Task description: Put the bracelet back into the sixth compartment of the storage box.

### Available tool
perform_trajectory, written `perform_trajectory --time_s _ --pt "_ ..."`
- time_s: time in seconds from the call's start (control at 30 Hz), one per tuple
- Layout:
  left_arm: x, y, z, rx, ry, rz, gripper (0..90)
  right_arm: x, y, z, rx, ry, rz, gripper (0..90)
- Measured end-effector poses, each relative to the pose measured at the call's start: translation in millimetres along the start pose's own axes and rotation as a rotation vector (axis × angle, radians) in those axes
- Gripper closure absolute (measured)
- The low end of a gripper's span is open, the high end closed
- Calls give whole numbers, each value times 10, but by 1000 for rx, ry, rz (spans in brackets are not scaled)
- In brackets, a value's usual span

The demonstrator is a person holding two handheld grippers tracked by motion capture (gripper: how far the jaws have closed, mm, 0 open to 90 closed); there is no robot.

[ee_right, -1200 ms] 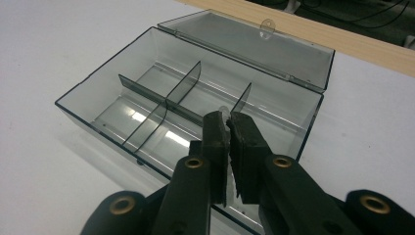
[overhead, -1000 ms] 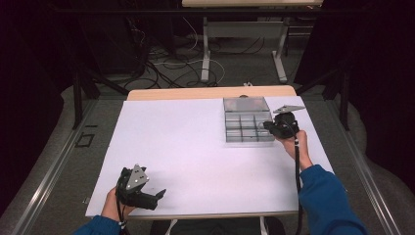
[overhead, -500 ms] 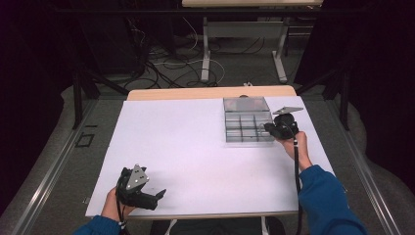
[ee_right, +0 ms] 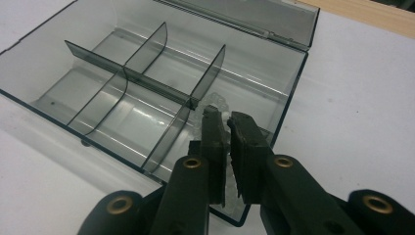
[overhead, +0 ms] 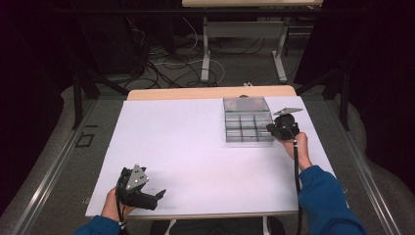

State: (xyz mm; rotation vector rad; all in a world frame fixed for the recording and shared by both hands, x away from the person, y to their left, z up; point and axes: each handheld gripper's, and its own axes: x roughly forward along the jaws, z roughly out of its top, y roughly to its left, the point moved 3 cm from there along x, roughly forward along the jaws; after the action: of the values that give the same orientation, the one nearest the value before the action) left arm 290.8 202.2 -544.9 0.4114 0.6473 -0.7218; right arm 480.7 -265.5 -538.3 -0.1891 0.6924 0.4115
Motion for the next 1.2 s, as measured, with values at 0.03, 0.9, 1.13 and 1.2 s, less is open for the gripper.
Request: perform_trajectory --time_s 0.03,0.9,1.13,1.2 --pt "-1 0 0 0 0 0 0 1 -2 -2 -1 3 1 844" --pt "-14 -8 -2 0 4 3 0 -255 74 21 -26 -1 87 362" --pt "-15 -12 5 2 4 3 0 -354 161 -54 -49 33 145 182" --pt "-16 -17 2 -4 5 0 0 -389 192 -79 -68 39 158 149"
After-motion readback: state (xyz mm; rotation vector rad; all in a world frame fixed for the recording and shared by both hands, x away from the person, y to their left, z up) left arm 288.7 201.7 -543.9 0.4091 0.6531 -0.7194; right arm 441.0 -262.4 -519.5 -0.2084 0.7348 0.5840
